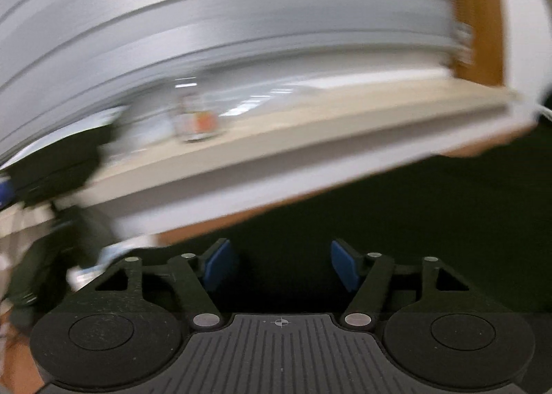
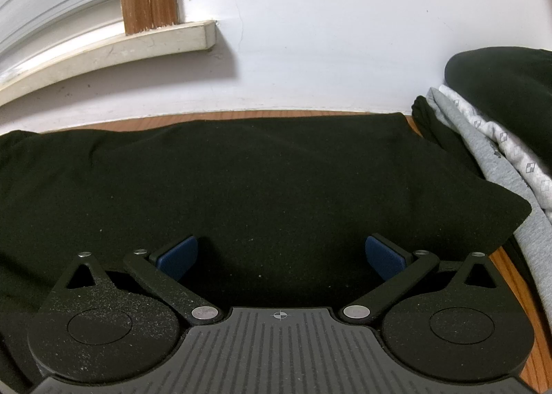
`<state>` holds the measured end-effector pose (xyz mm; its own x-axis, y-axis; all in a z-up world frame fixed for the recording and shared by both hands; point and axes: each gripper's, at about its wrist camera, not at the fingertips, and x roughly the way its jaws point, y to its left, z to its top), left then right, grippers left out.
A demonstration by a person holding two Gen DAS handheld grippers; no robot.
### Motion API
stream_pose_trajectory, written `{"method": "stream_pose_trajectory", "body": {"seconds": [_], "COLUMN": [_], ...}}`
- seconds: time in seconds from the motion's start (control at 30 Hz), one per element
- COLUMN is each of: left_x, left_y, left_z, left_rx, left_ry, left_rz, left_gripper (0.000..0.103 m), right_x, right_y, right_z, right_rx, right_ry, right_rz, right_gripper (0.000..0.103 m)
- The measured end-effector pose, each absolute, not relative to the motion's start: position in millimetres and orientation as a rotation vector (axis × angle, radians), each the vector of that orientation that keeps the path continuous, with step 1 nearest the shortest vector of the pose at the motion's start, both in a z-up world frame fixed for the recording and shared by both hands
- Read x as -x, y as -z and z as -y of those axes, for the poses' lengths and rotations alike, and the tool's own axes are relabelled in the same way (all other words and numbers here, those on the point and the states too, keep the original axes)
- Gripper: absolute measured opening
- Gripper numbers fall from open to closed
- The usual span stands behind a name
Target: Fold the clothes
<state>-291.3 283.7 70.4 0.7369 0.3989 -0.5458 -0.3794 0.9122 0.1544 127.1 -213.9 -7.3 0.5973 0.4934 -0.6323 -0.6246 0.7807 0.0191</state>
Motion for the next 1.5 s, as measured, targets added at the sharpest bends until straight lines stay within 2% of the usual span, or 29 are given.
{"method": "stream_pose_trajectory", "body": {"seconds": [0.47, 0.73, 0.97, 1.07, 1.1, 1.17, 1.2, 1.23, 1.3, 1.37, 1.47, 1.5], "left_x": [188.2, 160.4, 142.5, 138.3, 136.8, 134.3, 134.0, 134.1, 136.3, 143.3, 159.3, 168.4], "left_y": [-50.1, -48.4, -46.5, -44.1, -43.3, -41.8, -41.1, -40.3, -38.6, -37.2, -37.2, -38.8], "left_z": [-185.8, -131.1, -76.0, -55.4, -48.6, -35.3, -30.2, -25.7, -18.2, -14.4, -15.8, -21.5], "left_rx": [-0.08, -0.075, -0.099, -0.108, -0.111, -0.116, -0.116, -0.115, -0.11, -0.108, -0.114, -0.113], "left_ry": [-0.109, 0.021, 0.162, 0.201, 0.214, 0.237, 0.243, 0.252, 0.287, 0.313, 0.317, 0.301], "left_rz": [-0.616, -0.601, -0.581, -0.578, -0.577, -0.576, -0.576, -0.575, -0.574, -0.574, -0.575, -0.568], "left_gripper": [0.072, 0.072, 0.073, 0.073, 0.071, 0.061, 0.043, 0.032, 0.027, 0.026, 0.029, 0.033], "right_x": [-123.2, -84.3, -49.6, -39.4, -38.7, -41.0, -42.2, -43.4, -45.4, -46.7, -49.8, -50.1], "right_y": [3.9, -19.3, -17.3, -13.3, -12.0, -10.6, -9.7, -9.0, -7.1, -4.1, 2.3, 4.6], "right_z": [225.8, 322.8, 399.4, 410.6, 410.2, 405.8, 402.5, 399.2, 393.0, 389.1, 390.6, 392.2], "right_rx": [0.209, 0.217, 0.201, 0.192, 0.192, 0.196, 0.201, 0.208, 0.223, 0.24, 0.24, 0.235], "right_ry": [-0.678, -0.606, -0.525, -0.529, -0.538, -0.556, -0.565, -0.573, -0.58, -0.57, -0.556, -0.548], "right_rz": [-0.651, -0.581, -0.532, -0.499, -0.502, -0.513, -0.518, -0.525, -0.535, -0.542, -0.563, -0.566], "right_gripper": [0.103, 0.103, 0.103, 0.099, 0.094, 0.087, 0.082, 0.08, 0.077, 0.077, 0.077, 0.078]}}
